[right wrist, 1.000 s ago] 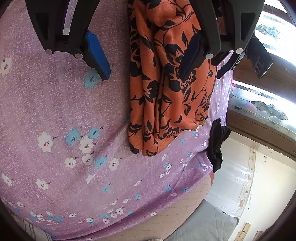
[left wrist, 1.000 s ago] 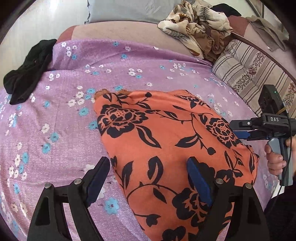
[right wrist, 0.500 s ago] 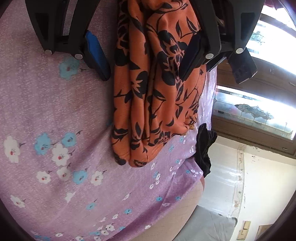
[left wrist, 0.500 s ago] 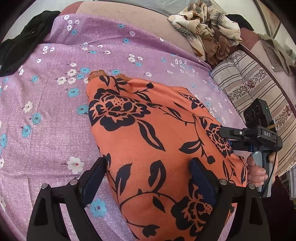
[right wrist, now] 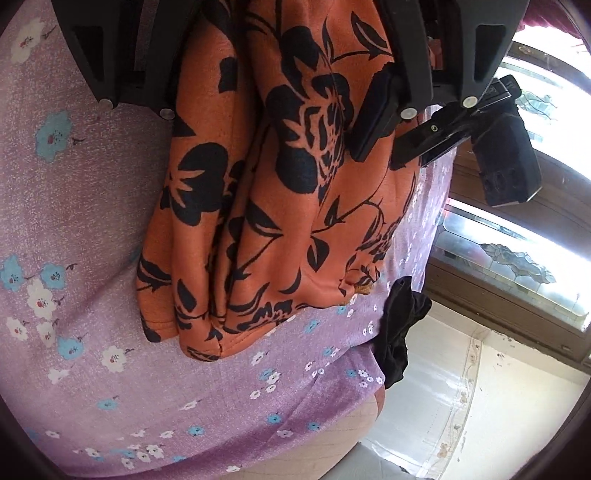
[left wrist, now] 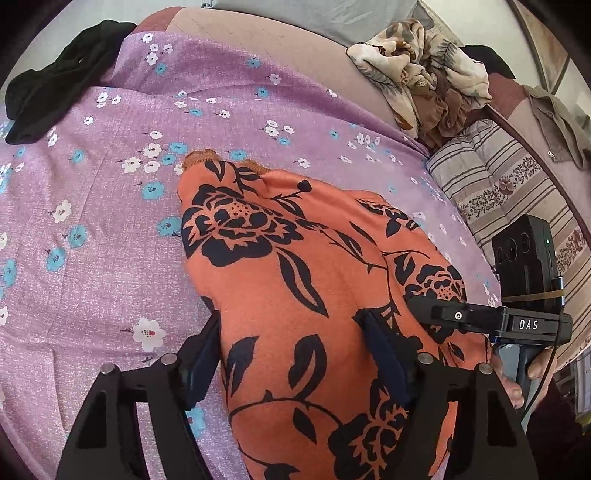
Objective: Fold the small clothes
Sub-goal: 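Fold the blouse side over onto the bundle with the right gripper while the left gripper presses it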
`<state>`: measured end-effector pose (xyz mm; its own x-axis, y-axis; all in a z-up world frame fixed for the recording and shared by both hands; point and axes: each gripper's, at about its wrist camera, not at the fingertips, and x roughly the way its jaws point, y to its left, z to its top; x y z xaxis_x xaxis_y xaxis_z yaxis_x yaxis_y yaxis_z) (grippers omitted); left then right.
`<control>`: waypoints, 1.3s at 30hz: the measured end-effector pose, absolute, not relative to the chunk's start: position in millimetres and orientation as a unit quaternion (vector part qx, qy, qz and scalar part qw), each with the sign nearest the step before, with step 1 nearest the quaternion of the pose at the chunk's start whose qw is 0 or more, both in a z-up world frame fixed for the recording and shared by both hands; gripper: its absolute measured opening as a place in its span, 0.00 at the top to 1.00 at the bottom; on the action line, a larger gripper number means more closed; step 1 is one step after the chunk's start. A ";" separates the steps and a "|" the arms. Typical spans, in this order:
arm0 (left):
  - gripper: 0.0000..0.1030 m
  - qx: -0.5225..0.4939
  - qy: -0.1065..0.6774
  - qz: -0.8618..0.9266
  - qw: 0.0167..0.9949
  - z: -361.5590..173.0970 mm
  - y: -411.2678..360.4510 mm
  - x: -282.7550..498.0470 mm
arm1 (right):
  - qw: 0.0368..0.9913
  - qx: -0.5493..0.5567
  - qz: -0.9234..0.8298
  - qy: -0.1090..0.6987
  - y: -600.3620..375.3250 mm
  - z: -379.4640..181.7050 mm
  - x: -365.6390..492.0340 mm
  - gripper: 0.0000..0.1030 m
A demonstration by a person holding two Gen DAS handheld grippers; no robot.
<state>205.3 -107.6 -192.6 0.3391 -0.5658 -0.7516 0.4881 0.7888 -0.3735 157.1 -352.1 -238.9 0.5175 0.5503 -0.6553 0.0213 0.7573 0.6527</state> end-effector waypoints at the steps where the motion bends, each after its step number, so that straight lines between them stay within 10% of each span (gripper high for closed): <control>1: 0.31 -0.040 0.474 -0.321 0.819 -191.4 -106.8 204.8 | 0.818 0.305 0.160 0.460 -351.1 -236.7 155.7 0.37; 39: 0.48 -0.006 0.417 -0.276 0.866 -149.9 -75.5 193.6 | 0.854 0.225 0.156 0.442 -284.9 -187.3 155.6 0.50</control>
